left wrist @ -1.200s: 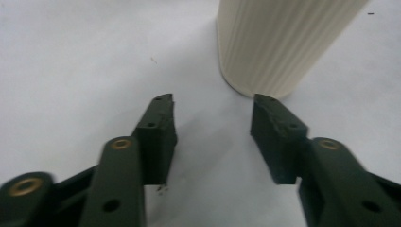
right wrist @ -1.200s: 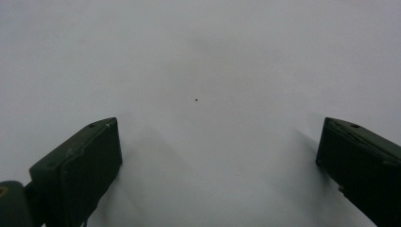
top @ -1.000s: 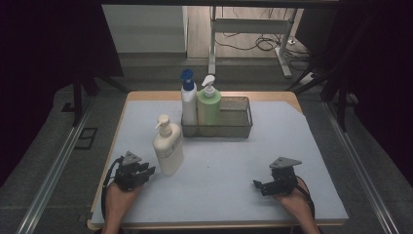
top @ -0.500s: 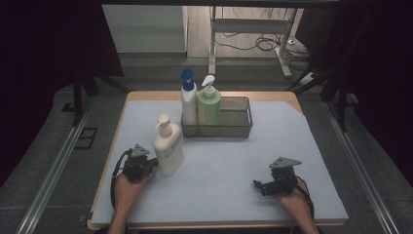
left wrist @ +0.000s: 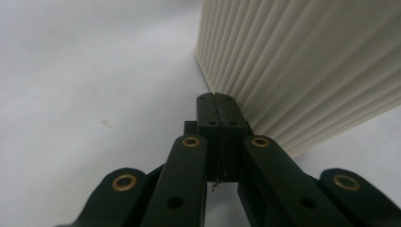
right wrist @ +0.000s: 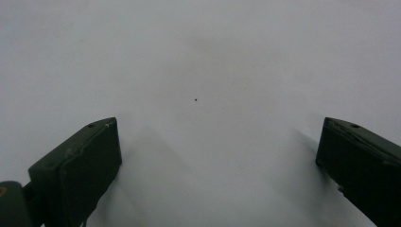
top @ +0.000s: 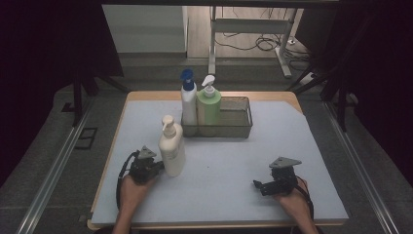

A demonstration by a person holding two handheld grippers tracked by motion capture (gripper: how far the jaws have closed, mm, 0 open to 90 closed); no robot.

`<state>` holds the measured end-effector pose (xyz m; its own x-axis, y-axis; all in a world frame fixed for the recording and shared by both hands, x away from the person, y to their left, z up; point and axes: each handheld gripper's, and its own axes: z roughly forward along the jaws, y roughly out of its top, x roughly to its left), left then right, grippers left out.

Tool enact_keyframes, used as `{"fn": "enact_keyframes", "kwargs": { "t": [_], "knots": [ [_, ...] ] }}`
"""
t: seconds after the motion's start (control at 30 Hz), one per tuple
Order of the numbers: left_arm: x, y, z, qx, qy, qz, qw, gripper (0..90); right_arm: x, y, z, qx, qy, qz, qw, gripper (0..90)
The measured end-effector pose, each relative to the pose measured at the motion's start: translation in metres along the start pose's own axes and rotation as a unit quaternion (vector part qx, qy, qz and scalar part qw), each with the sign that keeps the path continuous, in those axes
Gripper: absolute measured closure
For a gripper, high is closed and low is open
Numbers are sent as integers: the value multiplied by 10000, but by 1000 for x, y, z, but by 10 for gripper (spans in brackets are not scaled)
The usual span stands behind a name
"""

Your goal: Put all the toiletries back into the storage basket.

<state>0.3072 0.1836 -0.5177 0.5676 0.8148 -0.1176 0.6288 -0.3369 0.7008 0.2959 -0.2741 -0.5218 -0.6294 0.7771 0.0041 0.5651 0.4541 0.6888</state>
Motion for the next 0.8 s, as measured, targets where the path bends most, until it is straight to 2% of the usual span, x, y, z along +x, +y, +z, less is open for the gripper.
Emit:
{"fn": "enact_keyframes", "kwargs": {
  "t": [0.07,0.43,0.8],
  "knots": [
    [-6,1,2,25,-17,60,10000,893,0,0,0,0,-5,-10,10000,4],
    [-20,2,6,58,-146,211,9997,893,0,0,0,0,0,-5,10000,4],
    [-33,6,13,78,-391,357,9986,891,0,0,0,-8,0,-3,10000,3]
  ]
}}
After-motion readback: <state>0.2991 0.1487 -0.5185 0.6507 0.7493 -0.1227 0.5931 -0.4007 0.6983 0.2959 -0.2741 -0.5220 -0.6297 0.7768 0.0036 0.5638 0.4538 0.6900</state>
